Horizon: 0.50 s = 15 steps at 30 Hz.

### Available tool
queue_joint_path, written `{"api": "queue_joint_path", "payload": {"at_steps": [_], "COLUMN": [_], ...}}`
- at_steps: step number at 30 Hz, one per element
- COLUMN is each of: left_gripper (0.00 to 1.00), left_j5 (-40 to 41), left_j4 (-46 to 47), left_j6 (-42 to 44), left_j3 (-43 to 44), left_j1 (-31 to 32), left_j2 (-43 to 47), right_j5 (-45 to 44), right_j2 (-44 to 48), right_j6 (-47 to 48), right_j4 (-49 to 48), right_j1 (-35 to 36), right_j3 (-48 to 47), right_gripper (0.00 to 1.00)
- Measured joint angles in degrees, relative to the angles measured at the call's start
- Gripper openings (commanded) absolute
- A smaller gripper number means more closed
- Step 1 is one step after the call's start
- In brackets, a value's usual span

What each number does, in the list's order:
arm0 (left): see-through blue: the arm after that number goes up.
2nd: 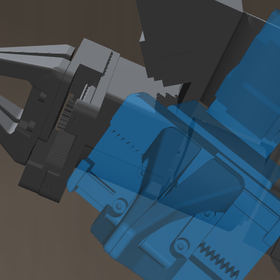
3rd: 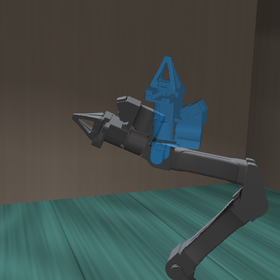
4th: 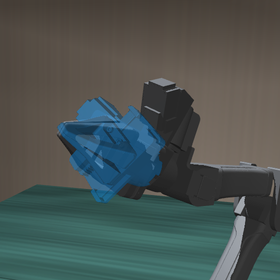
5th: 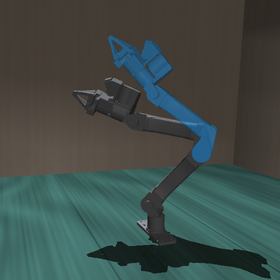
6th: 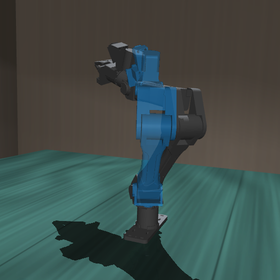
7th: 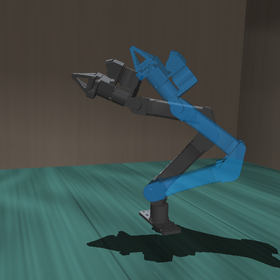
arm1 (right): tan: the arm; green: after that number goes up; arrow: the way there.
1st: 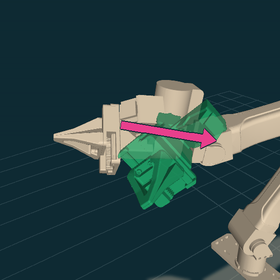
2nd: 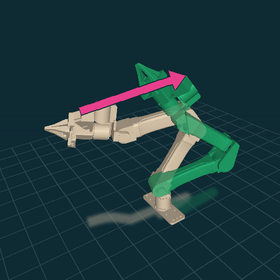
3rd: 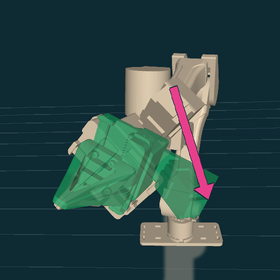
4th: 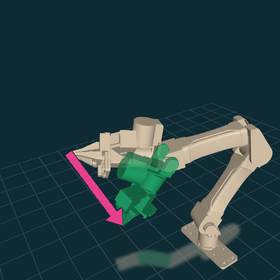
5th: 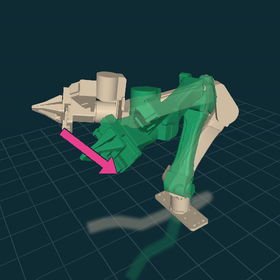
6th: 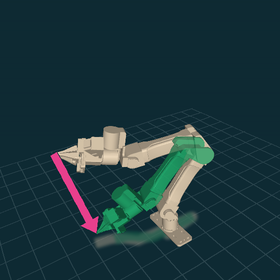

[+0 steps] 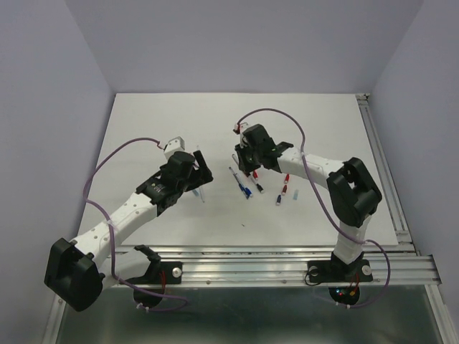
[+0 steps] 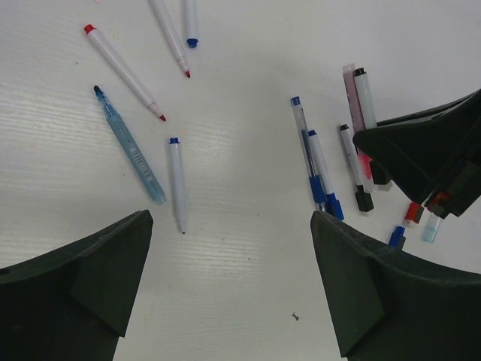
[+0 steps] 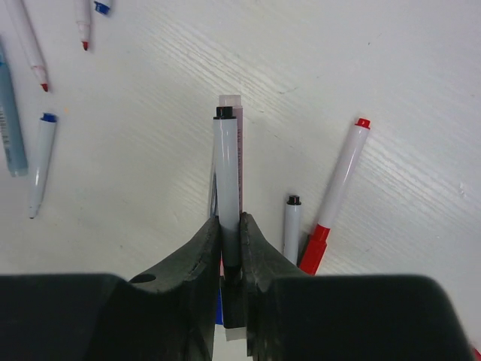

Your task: Open the pen caps

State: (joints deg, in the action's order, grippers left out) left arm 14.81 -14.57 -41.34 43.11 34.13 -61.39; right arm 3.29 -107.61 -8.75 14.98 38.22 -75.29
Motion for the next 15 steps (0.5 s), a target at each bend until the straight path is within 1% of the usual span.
{"api": "queue_joint_path", "payload": {"at_steps": [6,15], "left_gripper": [0.99,0.99], "left_j5": [-1.1,-1.3], "left_j4": [1.0,1.5], "left_j6": [0.0,0.0], "left_j3": [0.2,0.3], "left_j1": [0.0,0.0], "left_j2": [-0.8,-0.9], "right_j5": [1.0,-0.8], "right_j2": [2.1,-2.9], "right_j6": [0.0,-0.3], "right_j4": [-0.6,-0.4], "right_j1": [0.0,0.0], "right_j3": [0.0,0.1], "right_gripper": [0.18,0.2]}}
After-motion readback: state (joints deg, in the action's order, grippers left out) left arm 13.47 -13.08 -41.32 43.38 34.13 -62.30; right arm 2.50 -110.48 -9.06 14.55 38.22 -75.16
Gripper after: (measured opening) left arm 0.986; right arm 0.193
